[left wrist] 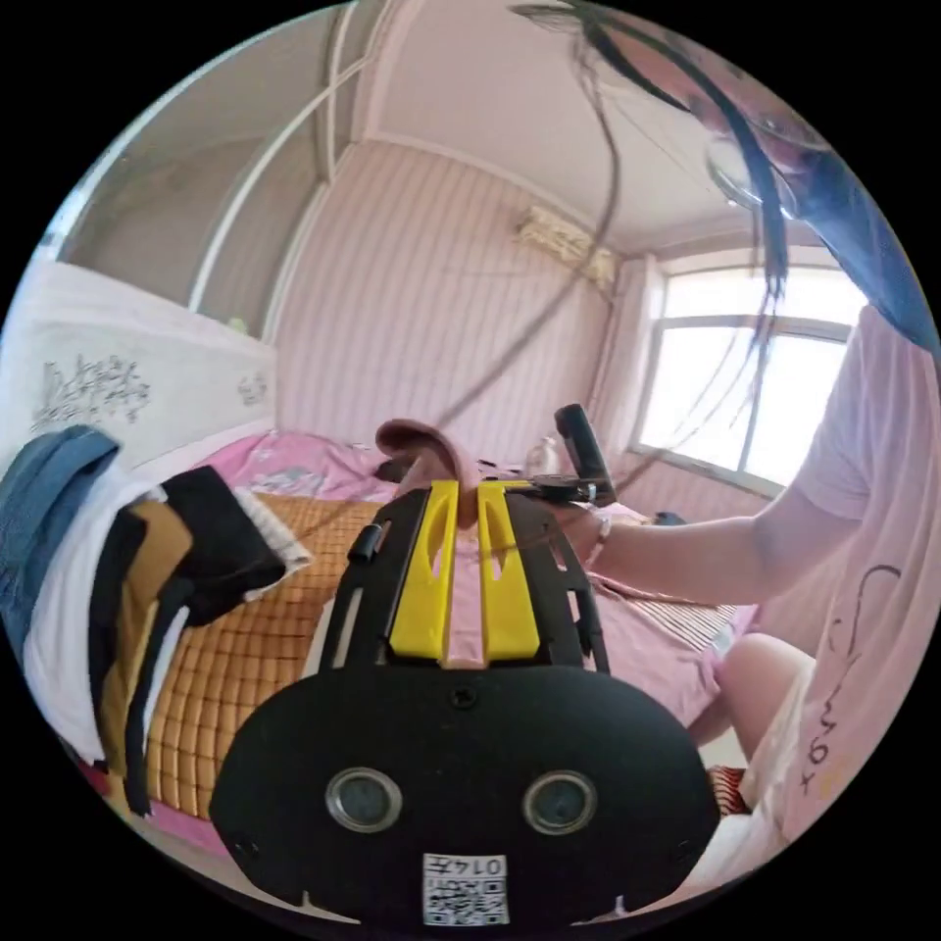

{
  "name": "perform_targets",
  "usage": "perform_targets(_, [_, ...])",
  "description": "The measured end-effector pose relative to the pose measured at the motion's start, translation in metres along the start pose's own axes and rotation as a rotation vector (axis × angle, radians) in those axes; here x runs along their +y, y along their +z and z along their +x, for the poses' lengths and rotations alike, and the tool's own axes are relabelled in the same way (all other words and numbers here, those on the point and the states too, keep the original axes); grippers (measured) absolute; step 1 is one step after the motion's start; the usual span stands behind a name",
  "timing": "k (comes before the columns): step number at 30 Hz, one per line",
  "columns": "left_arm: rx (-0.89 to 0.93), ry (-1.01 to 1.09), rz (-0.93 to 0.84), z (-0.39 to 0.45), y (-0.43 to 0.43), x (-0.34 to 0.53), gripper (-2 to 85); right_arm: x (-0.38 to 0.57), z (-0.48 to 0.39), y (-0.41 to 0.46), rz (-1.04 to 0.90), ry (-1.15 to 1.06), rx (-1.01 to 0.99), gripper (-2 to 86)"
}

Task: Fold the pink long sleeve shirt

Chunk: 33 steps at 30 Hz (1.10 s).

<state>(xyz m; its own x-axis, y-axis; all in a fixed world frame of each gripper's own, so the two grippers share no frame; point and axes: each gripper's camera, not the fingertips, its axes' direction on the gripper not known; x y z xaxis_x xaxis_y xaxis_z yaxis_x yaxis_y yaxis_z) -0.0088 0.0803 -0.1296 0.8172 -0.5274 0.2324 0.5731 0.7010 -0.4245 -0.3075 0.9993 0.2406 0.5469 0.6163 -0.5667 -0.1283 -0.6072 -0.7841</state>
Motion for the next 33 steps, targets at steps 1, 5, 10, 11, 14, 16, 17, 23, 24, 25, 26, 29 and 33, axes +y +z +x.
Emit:
perform_targets(1, [0.151,0.059,-0.021,0.035,0.018,-0.009,4.1,0.024,0.01,-0.046,0.037,0.039,0.042,0.7])
perform_targets(5, [0.614,0.132,-0.251,0.152,0.088,0.003,6.1,0.125,0.017,-0.147,-0.106,0.118,0.272,1.8])
perform_targets(10, [0.737,0.174,-0.565,0.24,0.143,0.067,6.3,0.277,0.024,-0.205,-0.477,0.394,0.511,6.7])
perform_targets(11, [0.748,0.166,-0.63,0.251,0.154,0.079,6.2,0.287,0.024,-0.209,-0.469,0.423,0.505,6.9])
perform_targets(14, [0.71,0.156,-0.743,0.271,0.181,0.097,6.1,0.322,0.027,-0.22,-0.45,0.526,0.485,7.8])
perform_targets(16, [0.687,0.16,-0.794,0.28,0.198,0.103,6.1,0.341,0.033,-0.224,-0.421,0.578,0.471,8.3])
perform_targets(17, [0.674,0.169,-0.821,0.286,0.209,0.105,6.1,0.345,0.034,-0.226,-0.412,0.589,0.462,8.4])
perform_targets(23, [0.602,0.27,-0.889,0.324,0.262,0.114,5.8,0.395,0.068,-0.275,-0.225,0.815,0.597,13.0])
perform_targets(24, [0.588,0.284,-0.895,0.328,0.267,0.115,5.6,0.409,0.081,-0.289,-0.202,0.882,0.67,13.9])
perform_targets(25, [0.576,0.307,-0.91,0.333,0.279,0.115,5.2,0.423,0.094,-0.303,-0.195,0.941,0.751,14.9])
perform_targets(26, [0.573,0.319,-0.927,0.337,0.291,0.115,5.1,0.43,0.102,-0.31,-0.198,0.967,0.797,15.4])
perform_targets(29, [0.521,0.347,-0.905,0.341,0.317,0.11,5.0,0.466,0.136,-0.346,-0.208,1.089,1.029,16.6])
perform_targets(33, [0.392,0.37,-0.937,0.34,0.349,0.119,4.7,0.514,0.172,-0.378,-0.232,1.226,1.151,16.8])
